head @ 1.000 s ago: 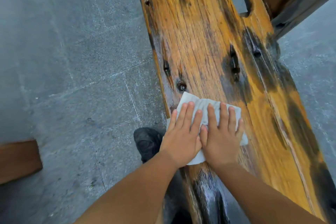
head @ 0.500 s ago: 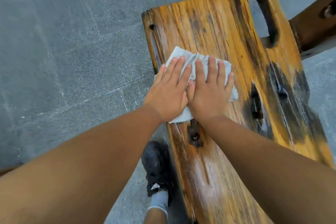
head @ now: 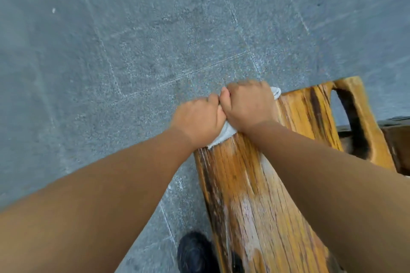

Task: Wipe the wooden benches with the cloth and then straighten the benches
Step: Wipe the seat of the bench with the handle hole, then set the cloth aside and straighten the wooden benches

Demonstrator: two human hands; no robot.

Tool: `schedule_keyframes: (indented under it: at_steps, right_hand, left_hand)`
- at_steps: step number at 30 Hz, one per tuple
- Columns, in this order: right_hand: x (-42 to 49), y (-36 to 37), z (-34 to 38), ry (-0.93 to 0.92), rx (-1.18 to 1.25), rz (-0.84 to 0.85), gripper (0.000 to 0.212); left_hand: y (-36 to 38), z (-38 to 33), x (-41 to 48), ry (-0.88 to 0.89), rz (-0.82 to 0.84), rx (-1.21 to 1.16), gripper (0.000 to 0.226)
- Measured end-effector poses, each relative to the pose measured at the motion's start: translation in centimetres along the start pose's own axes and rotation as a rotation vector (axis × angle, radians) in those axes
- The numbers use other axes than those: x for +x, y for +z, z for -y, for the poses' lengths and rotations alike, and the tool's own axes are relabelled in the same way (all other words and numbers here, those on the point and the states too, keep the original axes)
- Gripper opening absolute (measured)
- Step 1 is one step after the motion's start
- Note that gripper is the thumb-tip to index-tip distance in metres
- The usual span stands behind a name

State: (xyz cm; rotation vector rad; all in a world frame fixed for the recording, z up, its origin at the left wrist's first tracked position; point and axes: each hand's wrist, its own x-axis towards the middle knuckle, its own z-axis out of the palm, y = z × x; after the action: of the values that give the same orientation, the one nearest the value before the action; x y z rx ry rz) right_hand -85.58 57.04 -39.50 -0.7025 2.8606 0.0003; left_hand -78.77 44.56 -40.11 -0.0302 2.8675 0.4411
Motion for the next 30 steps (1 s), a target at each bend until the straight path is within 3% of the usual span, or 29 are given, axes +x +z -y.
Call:
schedule_keyframes:
  at_steps: [2, 10, 15, 17, 23, 30]
  right_hand:
    - [-0.4, -0.2, 0.0, -0.013, -0.011, 0.037, 0.048]
    - [-0.4, 0.6, 0.1, -0.004, 0.013, -0.095, 0.050]
    - [-1.5, -0.5, 1.9, 0.012, 0.054, -0.092, 0.042]
    - [-2.9, -2.0, 4.3, -0.058, 0.065, -0.095, 0.039]
    - [-14.8, -9.4, 11.7, -0.307, 0.195, 0.245, 0.033]
    - [-28.0, -21.3, 21.4, -0.656, 0.143, 0.214, 0.029]
  left_hand:
    - [0.0, -0.1, -0.1, 0.010, 0.007, -0.007, 0.039]
    - [0.4, 0.0, -0.5, -0.064, -0.072, -0.092, 0.040]
    - [-1.5, 0.9, -2.7, -0.083, -0.077, 0.142, 0.044]
    - [-2.7, 2.2, -5.0, -0.112, -0.028, 0.103, 0.040]
    - [-11.1, 4.6, -20.4, -0.180, 0.212, -0.030, 0.033]
    - [-22.1, 1.7, -42.6, -0.419, 0.095, -0.119, 0.036]
